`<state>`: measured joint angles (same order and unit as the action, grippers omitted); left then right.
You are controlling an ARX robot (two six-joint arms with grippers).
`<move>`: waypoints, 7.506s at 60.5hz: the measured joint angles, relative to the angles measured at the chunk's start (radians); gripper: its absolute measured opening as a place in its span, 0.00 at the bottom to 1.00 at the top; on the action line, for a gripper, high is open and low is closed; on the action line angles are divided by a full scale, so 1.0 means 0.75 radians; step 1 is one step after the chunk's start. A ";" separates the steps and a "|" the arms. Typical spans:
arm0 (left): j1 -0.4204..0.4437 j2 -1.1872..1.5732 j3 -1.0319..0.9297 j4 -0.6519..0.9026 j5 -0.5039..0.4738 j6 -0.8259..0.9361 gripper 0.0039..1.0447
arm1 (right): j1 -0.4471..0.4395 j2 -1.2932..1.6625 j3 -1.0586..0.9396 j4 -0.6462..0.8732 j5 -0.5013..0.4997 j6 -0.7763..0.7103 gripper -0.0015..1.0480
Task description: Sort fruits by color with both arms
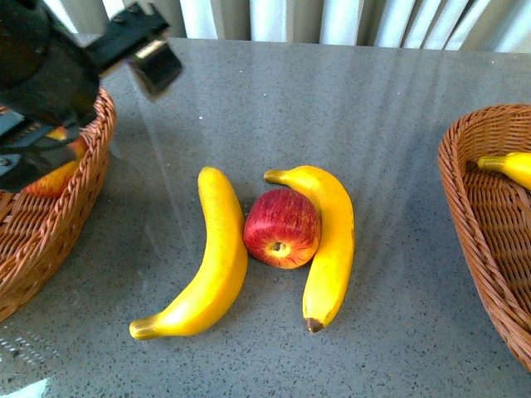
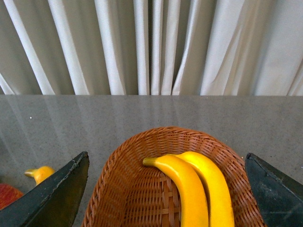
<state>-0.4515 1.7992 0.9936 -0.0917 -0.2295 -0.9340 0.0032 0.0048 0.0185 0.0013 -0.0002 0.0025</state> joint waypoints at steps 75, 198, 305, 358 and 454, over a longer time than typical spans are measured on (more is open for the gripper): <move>-0.298 0.103 -0.091 0.300 0.203 0.764 0.91 | 0.000 0.000 0.000 0.000 0.000 0.000 0.91; -0.330 0.198 -0.087 0.253 0.258 0.841 0.60 | 0.000 0.000 0.000 0.000 0.000 0.000 0.91; 0.465 0.014 -0.180 0.658 0.025 0.794 0.91 | 0.000 0.000 0.000 0.000 0.000 0.000 0.91; 0.602 -0.820 -1.162 1.518 0.306 1.230 0.01 | 0.000 0.000 0.000 0.000 0.001 0.000 0.91; 0.602 -2.111 -1.307 0.413 0.306 1.231 0.01 | 0.000 0.000 0.000 0.000 0.000 0.000 0.91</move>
<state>0.0002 0.2161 0.0132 0.2176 0.0002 -0.0109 0.0032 0.0048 0.0185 0.0013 -0.0002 0.0025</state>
